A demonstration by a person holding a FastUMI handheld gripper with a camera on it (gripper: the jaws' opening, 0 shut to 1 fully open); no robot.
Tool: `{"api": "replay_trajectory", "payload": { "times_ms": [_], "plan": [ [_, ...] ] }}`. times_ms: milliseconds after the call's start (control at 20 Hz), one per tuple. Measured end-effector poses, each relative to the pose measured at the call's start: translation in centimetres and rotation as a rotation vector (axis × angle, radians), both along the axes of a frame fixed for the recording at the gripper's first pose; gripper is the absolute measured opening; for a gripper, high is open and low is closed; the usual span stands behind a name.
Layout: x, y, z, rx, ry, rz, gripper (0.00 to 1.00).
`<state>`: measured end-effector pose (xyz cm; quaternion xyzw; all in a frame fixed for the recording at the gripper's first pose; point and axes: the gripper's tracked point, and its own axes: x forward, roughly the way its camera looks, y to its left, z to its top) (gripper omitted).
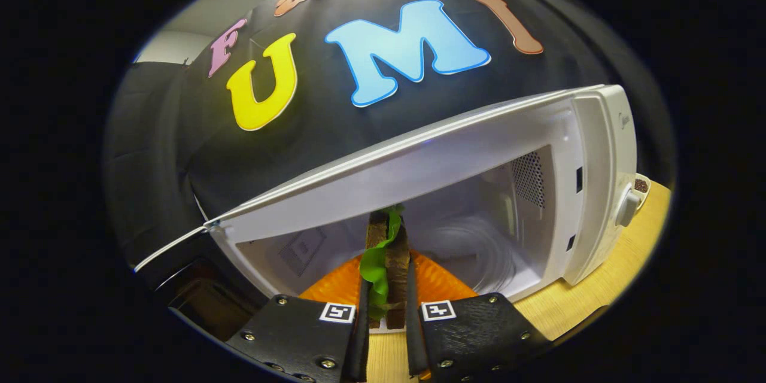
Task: Open the microwave, put the food inside, and close the microwave door.
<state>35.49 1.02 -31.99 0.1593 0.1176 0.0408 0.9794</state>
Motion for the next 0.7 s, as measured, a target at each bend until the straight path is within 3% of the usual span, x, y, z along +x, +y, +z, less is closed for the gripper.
{"api": "replay_trajectory", "payload": {
  "times_ms": [250, 350, 500, 600, 700],
  "plan": [
    [2.1, -1.6, -0.8, -0.071, -0.018, -0.002, 0.26],
    [2.6, -3.1, -1.0, -0.119, -0.023, -0.035, 0.43],
    [2.7, -6.1, -1.8, -0.272, -0.009, -0.128, 0.61],
    [2.2, -7.0, -1.8, -0.347, -0.004, -0.134, 0.62],
    [1.0, -5.1, -1.5, -0.323, 0.006, -0.069, 0.62]
  ]
}}
